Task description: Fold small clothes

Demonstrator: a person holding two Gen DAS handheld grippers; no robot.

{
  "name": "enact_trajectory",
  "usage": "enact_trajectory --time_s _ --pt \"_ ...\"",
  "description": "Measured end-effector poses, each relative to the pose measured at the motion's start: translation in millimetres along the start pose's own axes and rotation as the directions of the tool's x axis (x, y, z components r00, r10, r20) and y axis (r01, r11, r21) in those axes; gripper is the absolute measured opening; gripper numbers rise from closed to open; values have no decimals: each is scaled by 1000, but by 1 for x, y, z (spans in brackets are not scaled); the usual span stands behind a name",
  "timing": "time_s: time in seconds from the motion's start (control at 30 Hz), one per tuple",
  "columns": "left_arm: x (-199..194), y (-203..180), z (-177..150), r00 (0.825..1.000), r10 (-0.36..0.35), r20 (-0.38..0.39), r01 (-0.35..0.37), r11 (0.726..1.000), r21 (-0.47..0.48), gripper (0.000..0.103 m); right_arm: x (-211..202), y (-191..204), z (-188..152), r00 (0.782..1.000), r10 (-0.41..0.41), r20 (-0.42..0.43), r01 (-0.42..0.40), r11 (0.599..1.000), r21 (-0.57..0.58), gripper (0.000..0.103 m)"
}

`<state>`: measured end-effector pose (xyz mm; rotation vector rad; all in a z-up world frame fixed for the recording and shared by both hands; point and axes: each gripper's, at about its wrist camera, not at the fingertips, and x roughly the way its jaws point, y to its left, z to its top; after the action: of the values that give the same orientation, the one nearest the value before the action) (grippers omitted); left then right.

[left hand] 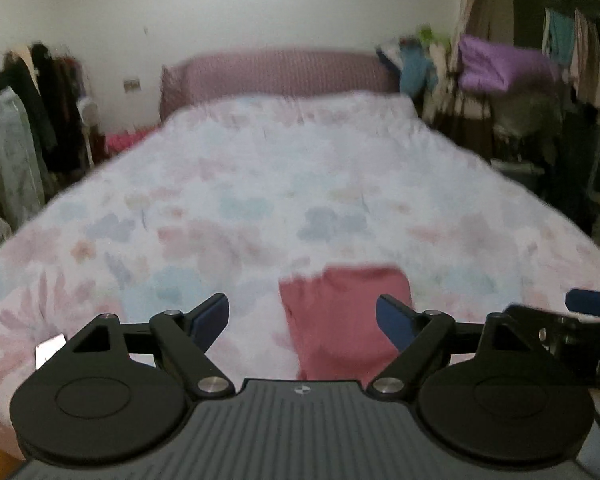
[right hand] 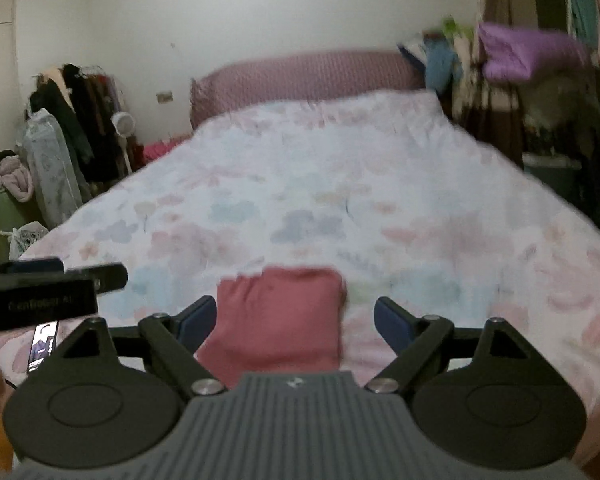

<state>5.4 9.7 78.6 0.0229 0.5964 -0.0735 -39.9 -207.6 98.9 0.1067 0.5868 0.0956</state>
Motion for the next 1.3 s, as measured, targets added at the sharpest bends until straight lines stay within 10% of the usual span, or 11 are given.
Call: enact_trajectory --time_s 0.43,1.3 --pt "34 -2 -50 964 77 -255 -85 996 -23 97 43 10 -50 971 -103 -214 84 992 -96 82" --pt "36 -5 -56 952 83 -296 -90 996 -12 97 49 4 -57 961 -104 -255 87 993 -75 82"
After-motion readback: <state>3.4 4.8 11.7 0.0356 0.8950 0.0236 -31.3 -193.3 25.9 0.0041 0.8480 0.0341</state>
